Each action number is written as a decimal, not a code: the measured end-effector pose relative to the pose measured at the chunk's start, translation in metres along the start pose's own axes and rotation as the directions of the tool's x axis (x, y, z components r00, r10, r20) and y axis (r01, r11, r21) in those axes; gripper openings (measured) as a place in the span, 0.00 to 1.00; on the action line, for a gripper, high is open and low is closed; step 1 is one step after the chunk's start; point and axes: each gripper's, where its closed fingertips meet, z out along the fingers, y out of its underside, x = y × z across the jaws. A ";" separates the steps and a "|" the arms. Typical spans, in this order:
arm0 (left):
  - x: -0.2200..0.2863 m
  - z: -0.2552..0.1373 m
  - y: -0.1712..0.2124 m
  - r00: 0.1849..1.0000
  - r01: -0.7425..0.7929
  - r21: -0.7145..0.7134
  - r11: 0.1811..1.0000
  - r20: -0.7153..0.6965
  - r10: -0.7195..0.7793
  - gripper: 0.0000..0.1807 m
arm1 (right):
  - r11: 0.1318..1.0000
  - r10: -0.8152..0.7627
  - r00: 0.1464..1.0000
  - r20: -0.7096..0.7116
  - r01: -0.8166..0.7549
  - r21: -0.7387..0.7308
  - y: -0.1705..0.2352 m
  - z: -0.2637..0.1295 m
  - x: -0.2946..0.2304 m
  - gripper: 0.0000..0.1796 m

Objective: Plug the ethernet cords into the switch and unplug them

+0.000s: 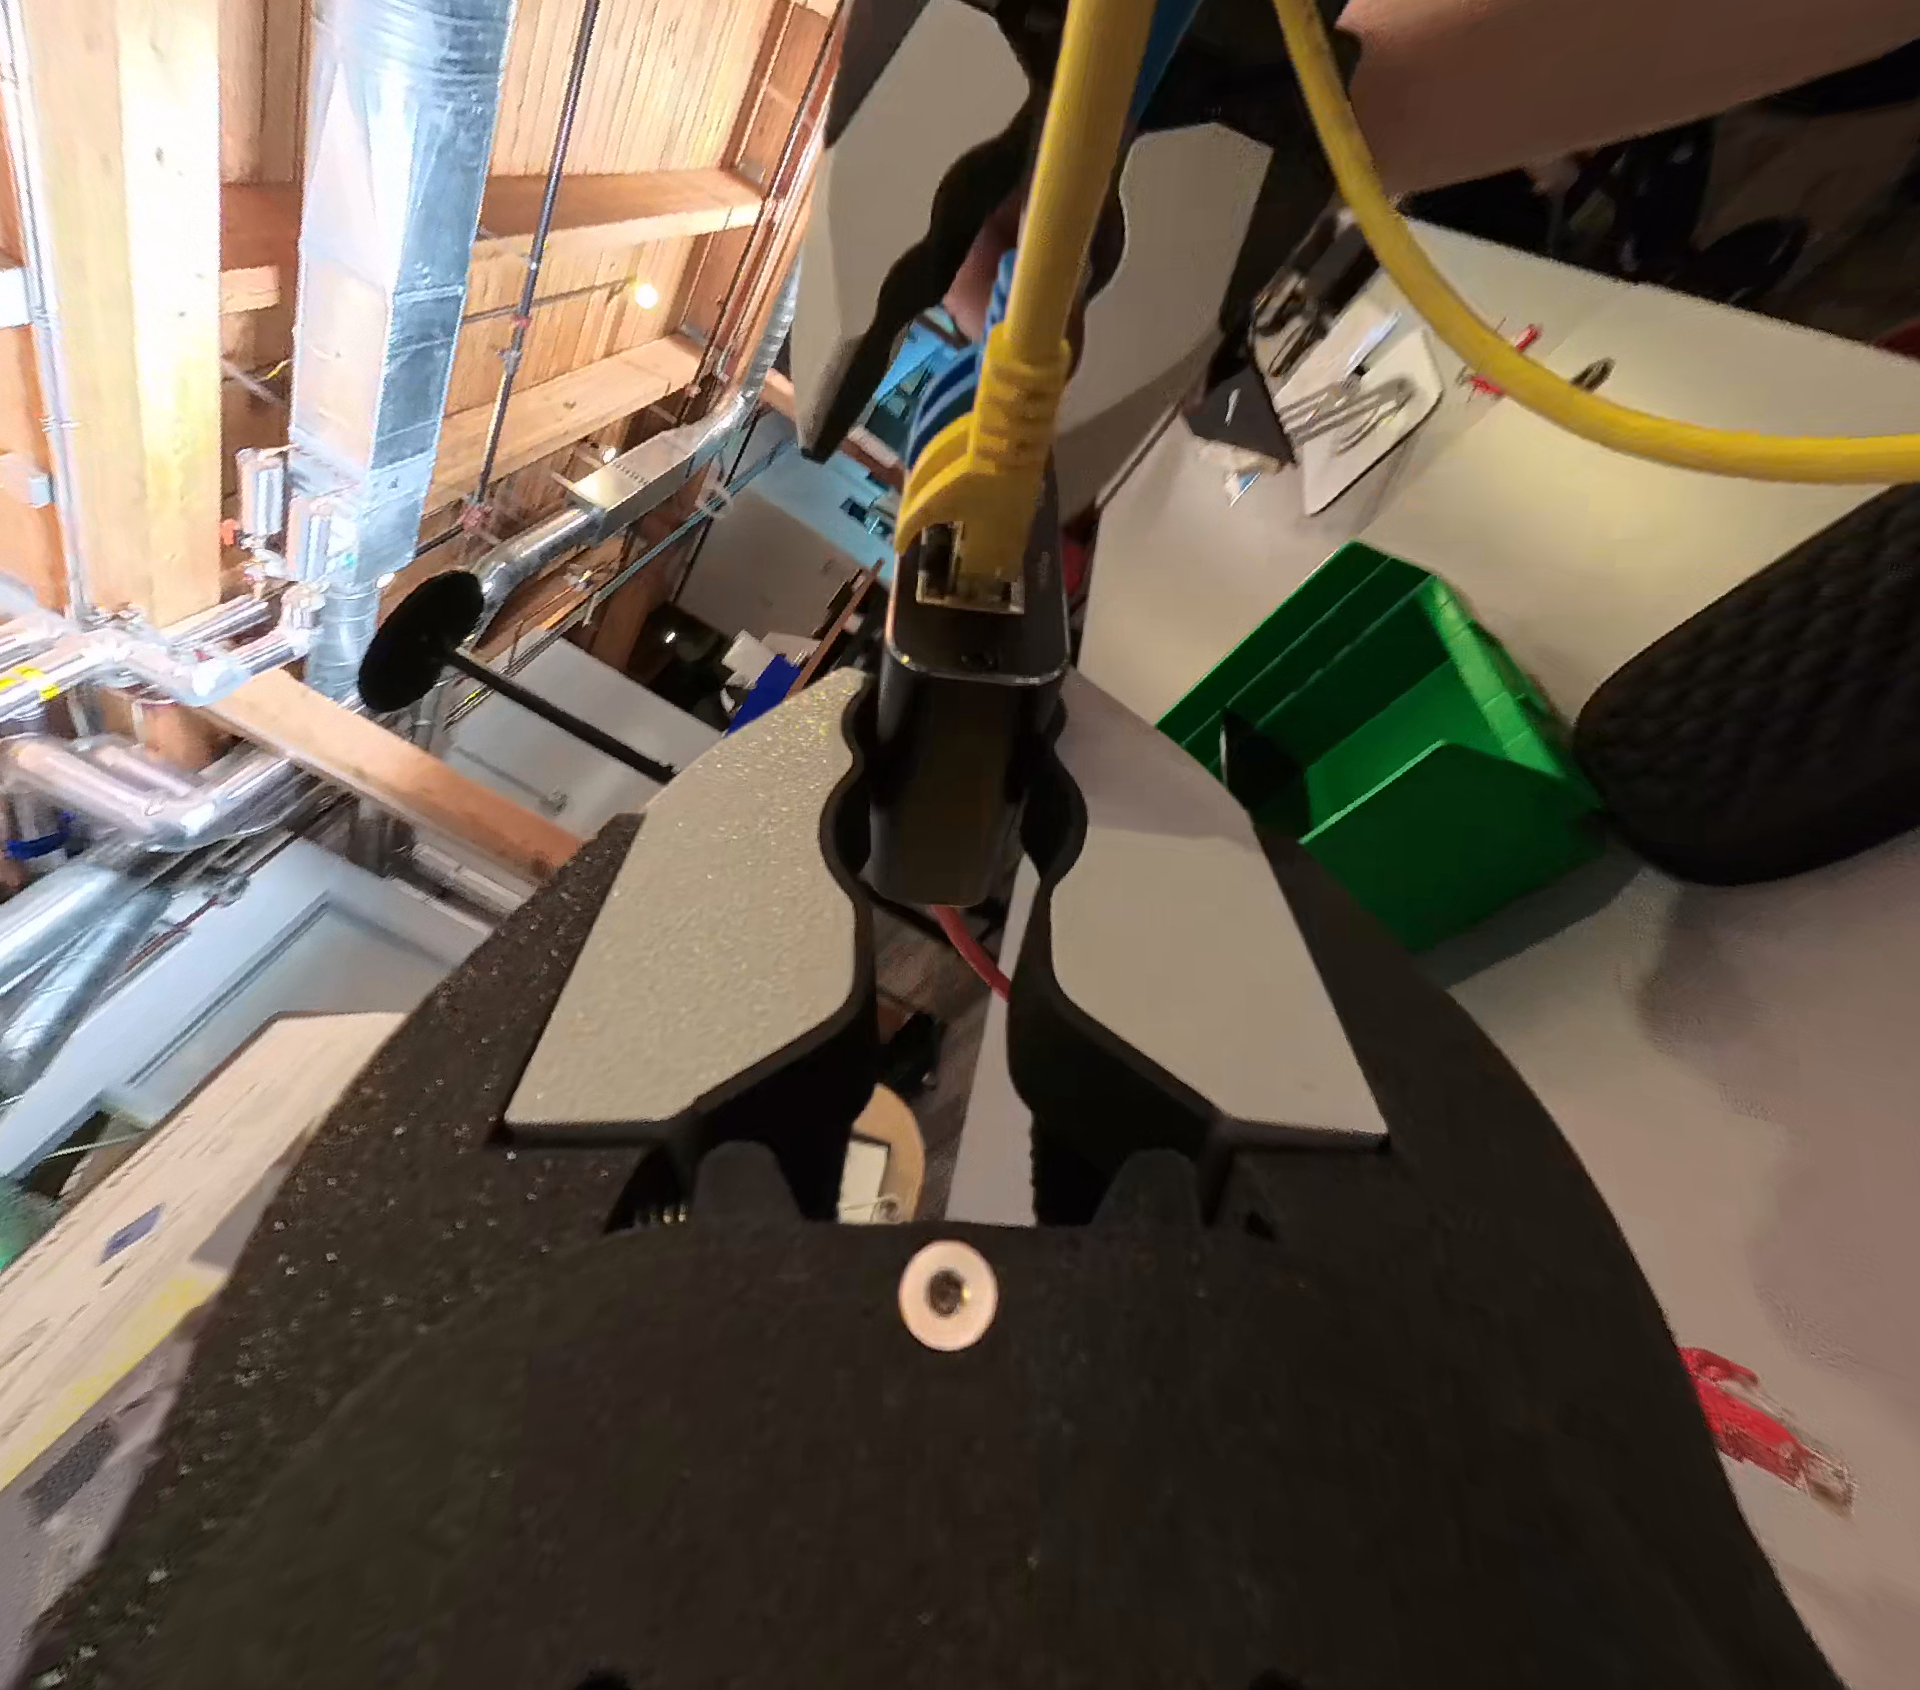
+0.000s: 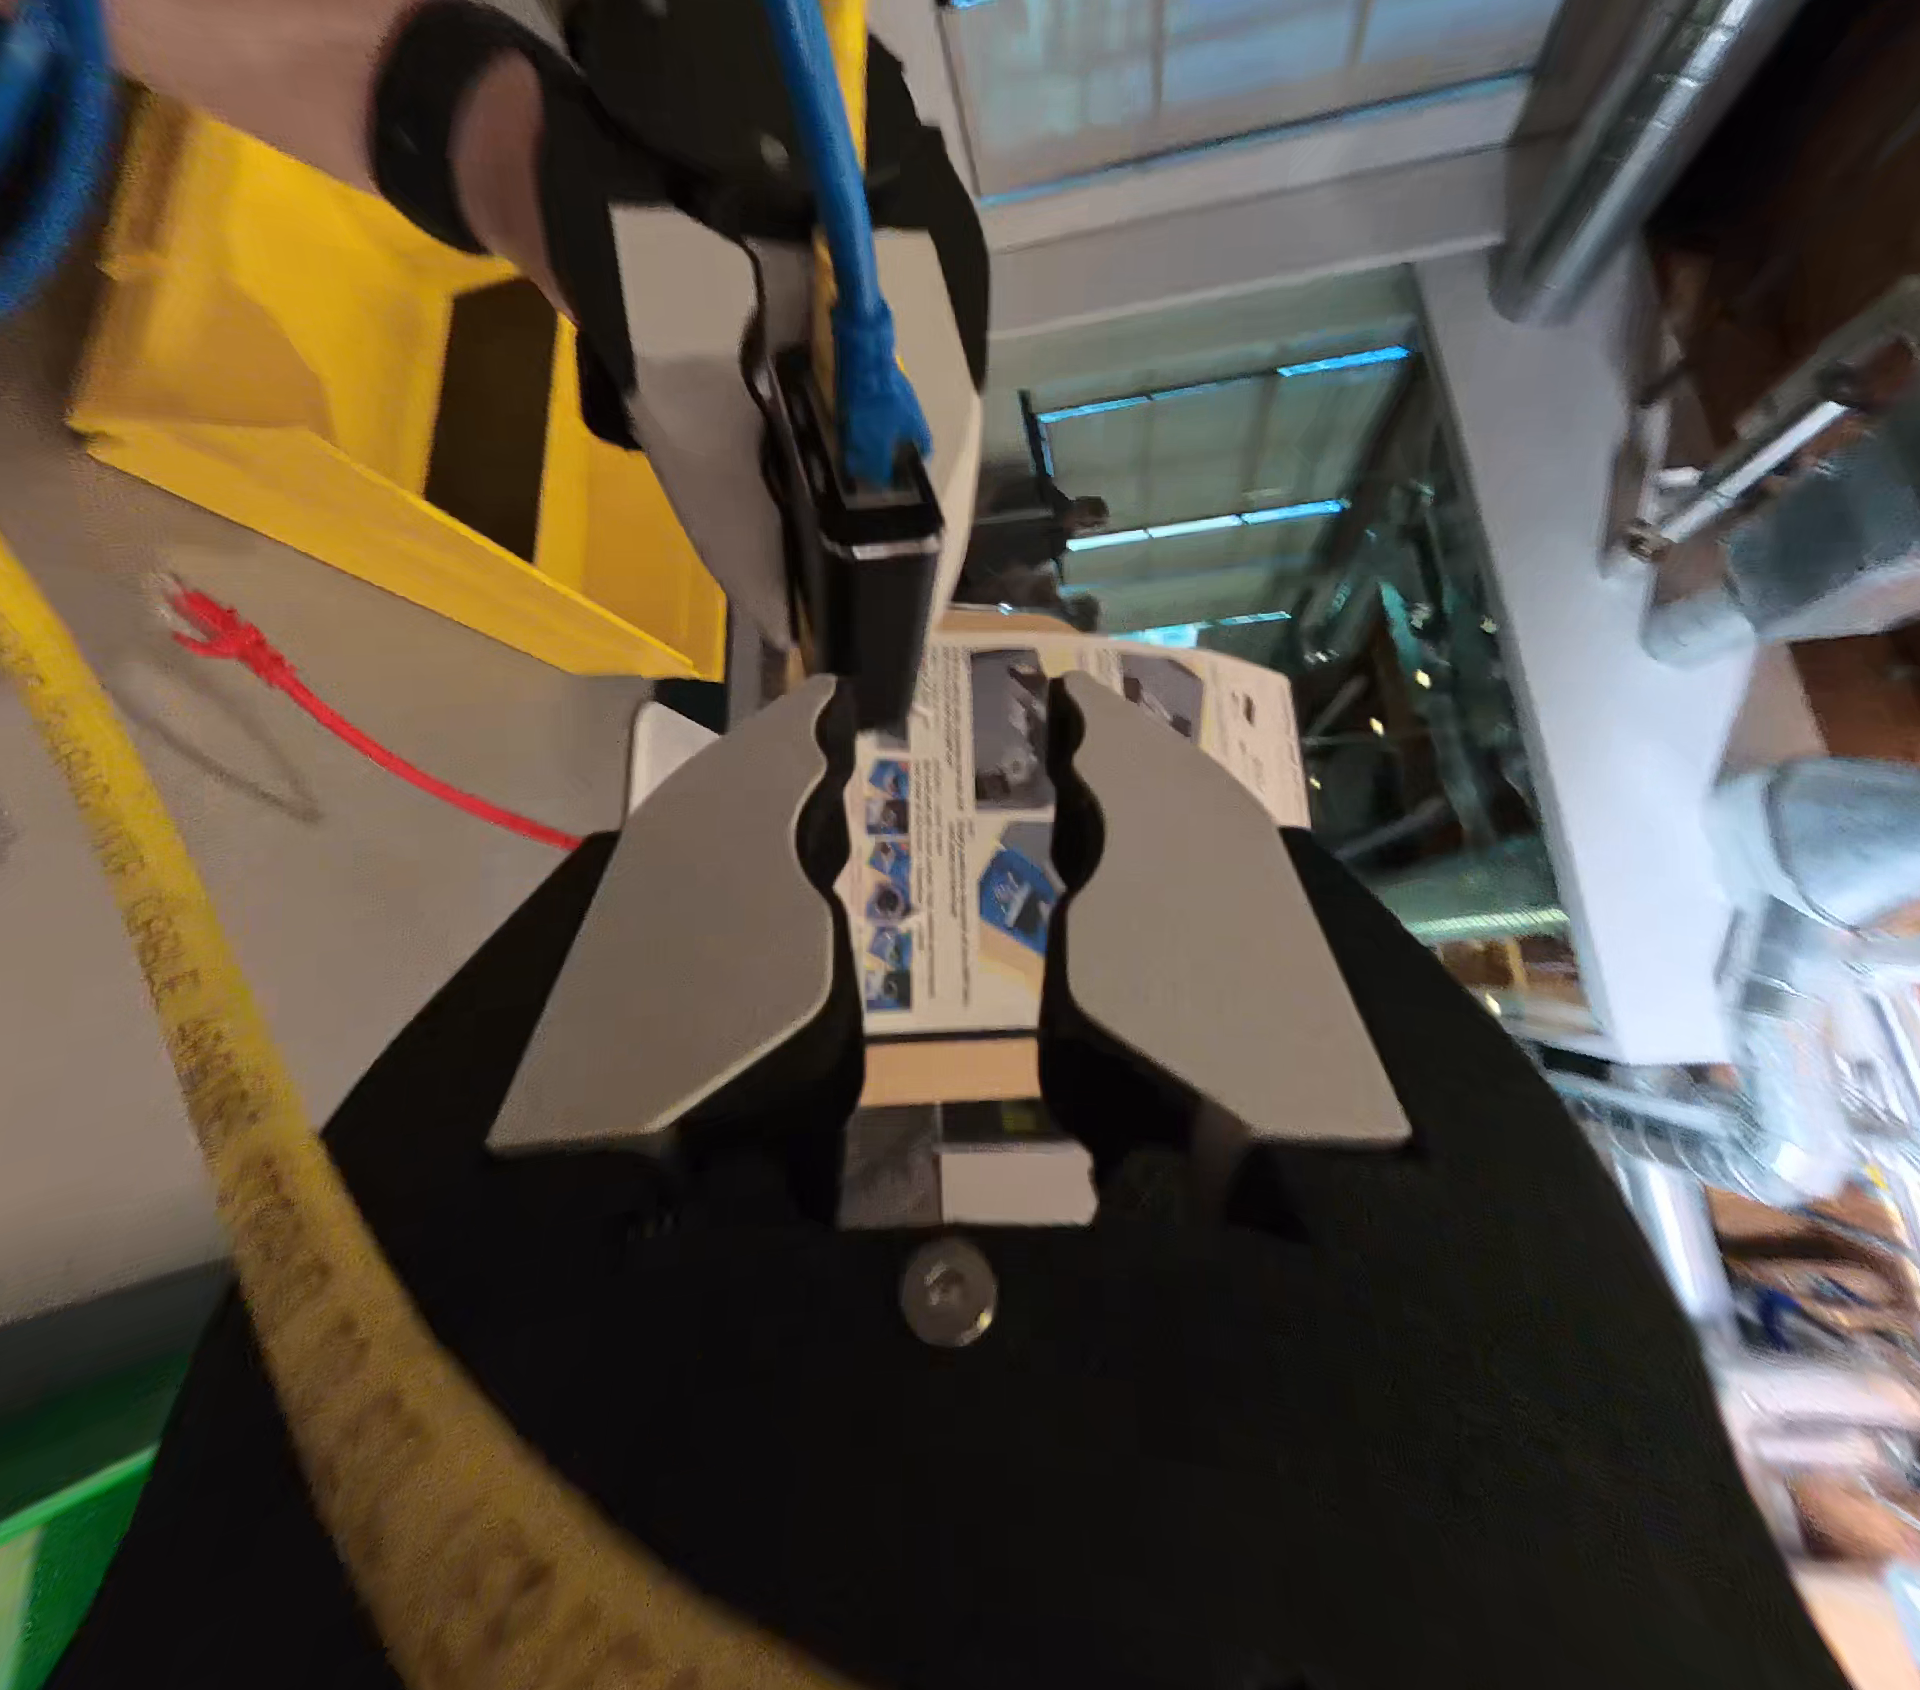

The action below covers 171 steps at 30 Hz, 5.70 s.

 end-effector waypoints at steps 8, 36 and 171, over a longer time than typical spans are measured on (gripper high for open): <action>0.001 -0.007 -0.014 0.994 0.099 0.101 0.990 -0.067 -0.092 0.14 | 0.998 0.017 0.986 0.167 -0.025 0.049 -0.037 0.019 -0.011 0.18; -0.123 -0.122 0.073 0.843 0.327 -0.152 0.933 0.494 -0.215 0.20 | 0.665 0.424 0.898 -0.117 -0.396 -0.633 0.177 -0.036 0.123 0.14; 0.063 0.234 0.259 0.886 0.230 -0.666 0.710 -0.158 -0.435 0.03 | 0.468 0.603 0.781 0.163 -0.181 -0.865 0.331 -0.131 -0.008 0.23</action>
